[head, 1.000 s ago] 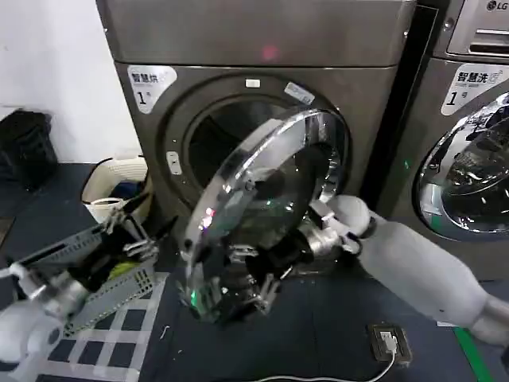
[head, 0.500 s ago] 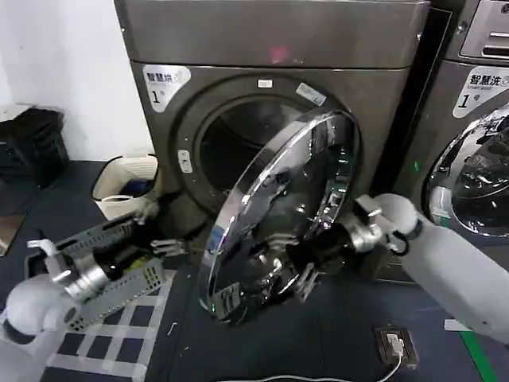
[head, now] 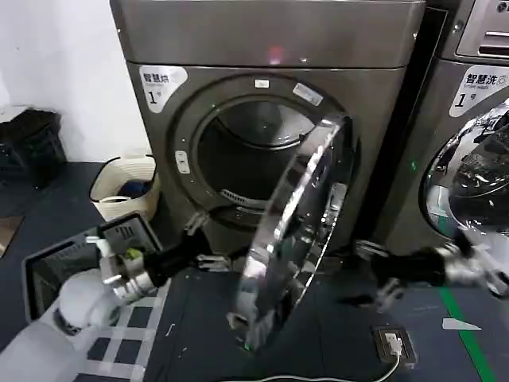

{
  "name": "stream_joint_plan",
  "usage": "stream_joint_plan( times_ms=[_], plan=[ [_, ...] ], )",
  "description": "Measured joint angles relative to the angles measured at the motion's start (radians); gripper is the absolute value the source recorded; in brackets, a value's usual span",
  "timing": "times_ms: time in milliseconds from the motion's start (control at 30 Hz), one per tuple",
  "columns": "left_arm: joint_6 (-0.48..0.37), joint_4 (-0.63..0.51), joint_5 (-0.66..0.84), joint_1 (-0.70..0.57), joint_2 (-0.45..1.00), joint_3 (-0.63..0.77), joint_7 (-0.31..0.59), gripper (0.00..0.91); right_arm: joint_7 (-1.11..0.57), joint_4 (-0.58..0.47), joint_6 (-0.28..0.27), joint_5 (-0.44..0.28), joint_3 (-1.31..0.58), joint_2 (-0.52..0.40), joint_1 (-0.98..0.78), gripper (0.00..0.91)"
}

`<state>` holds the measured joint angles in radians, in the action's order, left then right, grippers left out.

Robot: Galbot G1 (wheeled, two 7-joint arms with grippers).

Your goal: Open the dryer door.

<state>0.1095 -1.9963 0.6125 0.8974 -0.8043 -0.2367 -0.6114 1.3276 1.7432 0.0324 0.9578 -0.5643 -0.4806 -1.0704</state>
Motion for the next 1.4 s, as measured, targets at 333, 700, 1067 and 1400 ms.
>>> stream_joint_plan(
  times_ms=[333, 700, 1067, 1400],
  plan=[
    [0.009, 0.009, -0.011, -0.099, -0.064, 0.144, -0.003, 0.907, -0.084, 0.063, 0.146, 0.028, -0.668, -0.19, -0.62, 0.907],
    [0.038, 0.049, -0.045, -0.216, -0.149, 0.337, 0.012, 0.907, -0.48, 0.226, 0.307, -0.146, -1.068, -0.596, -0.862, 0.907],
    [0.046, 0.156, -0.069, -0.361, -0.254, 0.53, 0.05, 0.907, -1.127, 0.25, 0.182, -0.436, -1.266, -0.909, -0.885, 0.907],
    [0.064, 0.265, -0.123, -0.454, -0.382, 0.653, 0.086, 0.907, -1.576, 0.217, 0.009, -0.731, -1.491, -1.087, -0.762, 0.907]
  ],
)
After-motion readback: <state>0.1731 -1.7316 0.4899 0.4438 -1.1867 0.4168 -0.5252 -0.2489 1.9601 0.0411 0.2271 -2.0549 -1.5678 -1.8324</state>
